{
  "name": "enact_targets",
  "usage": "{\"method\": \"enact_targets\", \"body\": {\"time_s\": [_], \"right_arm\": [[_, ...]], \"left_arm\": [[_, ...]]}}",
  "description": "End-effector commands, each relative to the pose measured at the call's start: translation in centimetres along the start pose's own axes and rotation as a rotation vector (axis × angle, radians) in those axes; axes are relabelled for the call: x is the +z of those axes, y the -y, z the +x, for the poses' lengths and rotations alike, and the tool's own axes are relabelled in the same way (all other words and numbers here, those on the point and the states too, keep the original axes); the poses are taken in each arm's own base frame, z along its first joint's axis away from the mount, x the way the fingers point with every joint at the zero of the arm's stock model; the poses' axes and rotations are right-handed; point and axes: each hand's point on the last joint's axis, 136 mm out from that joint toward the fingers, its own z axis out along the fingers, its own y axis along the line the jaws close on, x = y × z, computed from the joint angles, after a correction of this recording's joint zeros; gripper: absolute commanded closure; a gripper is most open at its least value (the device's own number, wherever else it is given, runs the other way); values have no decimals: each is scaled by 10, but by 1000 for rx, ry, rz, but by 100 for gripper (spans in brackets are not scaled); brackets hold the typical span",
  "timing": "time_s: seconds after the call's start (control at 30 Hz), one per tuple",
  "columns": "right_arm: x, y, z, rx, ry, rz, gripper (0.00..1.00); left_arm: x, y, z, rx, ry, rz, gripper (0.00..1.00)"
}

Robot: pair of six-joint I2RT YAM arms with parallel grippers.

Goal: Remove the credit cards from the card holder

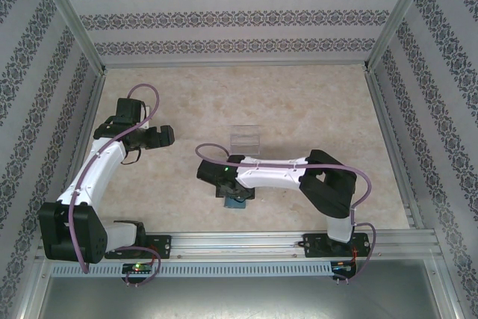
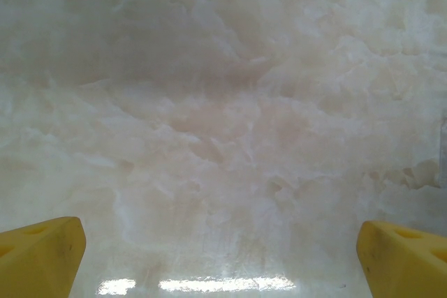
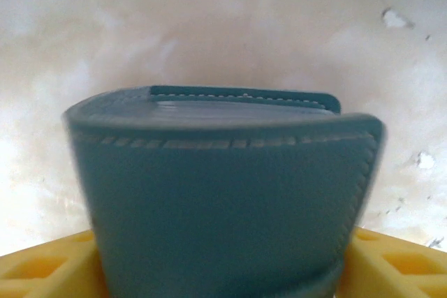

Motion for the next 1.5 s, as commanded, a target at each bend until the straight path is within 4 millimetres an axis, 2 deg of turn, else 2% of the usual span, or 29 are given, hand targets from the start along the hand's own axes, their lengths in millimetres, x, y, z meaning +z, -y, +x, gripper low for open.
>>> {"method": "enact_targets", "body": {"time_s": [0.0, 0.17, 0.3, 0.43, 0.57, 0.77, 0.9, 1.07, 1.17, 1.27, 1.47], "right_arm": [[-8, 6, -10, 12, 41, 15, 21], [-22, 5, -12, -7, 53, -31, 19], [-32, 7, -14, -21, 66, -73, 19], [-40, 12, -15, -33, 81, -97, 20], [-42, 19, -16, -39, 93, -132, 25], [-42, 30, -18, -29, 89, -202, 31], [-39, 37, -18, -24, 71, -222, 38], [-33, 36, -12, -16, 48, -238, 52], [-31, 31, -7, -18, 30, -244, 57], [-28, 25, -4, -21, 20, -234, 59], [-26, 17, 0, -8, 5, -200, 60]], "left_arm": [[-3, 8, 6, -5, -34, 26, 0], [-3, 16, 8, -13, -44, 60, 0], [0, 30, 12, -18, -75, 104, 0], [7, 59, 22, 12, -133, 170, 2], [11, 96, 38, 60, -195, 223, 9], [13, 149, 70, 72, -269, 341, 35], [15, 174, 96, 55, -304, 406, 56], [21, 191, 128, 5, -346, 483, 75], [27, 191, 138, -41, -353, 510, 88], [34, 184, 144, -48, -352, 489, 93], [38, 177, 146, -47, -328, 473, 94]]}}
